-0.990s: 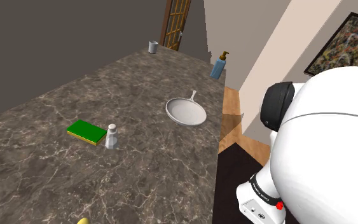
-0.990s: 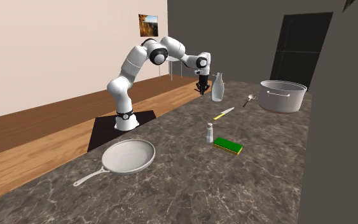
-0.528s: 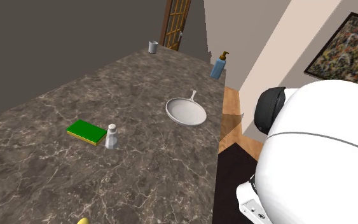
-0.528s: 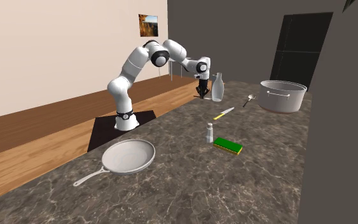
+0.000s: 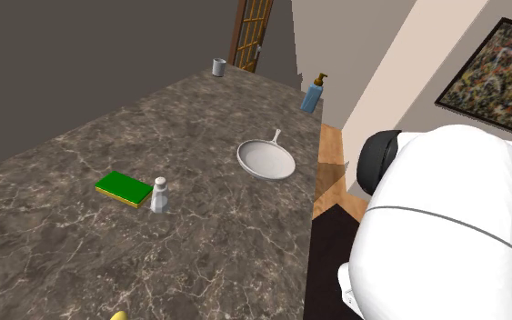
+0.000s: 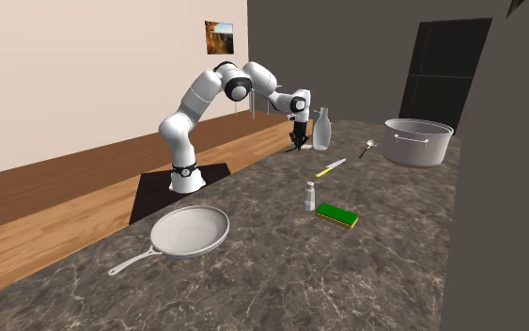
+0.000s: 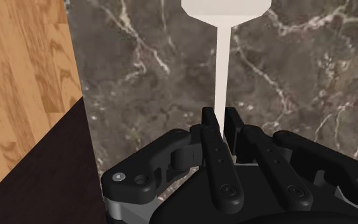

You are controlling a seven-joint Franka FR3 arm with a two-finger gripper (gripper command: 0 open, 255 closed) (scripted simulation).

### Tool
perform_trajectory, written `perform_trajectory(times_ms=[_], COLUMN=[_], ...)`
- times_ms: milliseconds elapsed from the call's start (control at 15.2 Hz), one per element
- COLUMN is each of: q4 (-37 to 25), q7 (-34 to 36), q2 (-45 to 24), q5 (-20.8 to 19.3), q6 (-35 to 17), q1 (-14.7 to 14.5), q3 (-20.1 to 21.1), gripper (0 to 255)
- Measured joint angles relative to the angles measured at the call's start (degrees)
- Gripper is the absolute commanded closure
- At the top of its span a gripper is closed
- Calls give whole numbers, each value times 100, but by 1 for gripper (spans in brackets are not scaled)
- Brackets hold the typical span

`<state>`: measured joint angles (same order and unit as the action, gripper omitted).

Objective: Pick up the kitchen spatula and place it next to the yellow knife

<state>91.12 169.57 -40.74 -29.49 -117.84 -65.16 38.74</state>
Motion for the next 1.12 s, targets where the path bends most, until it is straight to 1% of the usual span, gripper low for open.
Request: perform_trajectory(times_ms=[132,198,594,726,924,1122], q4=[0,0,-1,-30,-235,-271], q7=[2,2,2,-43,-118,-134], q2=[-2,-3,-3,130,275,295], q5=[-2,-2,-2,83,204,224], q6=[-3,-3,-3,145,460,515], q1=[-1,-2,-3,39,37,40], q3=[-1,-1,-1,67,158,169], gripper=[255,0,0,0,0,0])
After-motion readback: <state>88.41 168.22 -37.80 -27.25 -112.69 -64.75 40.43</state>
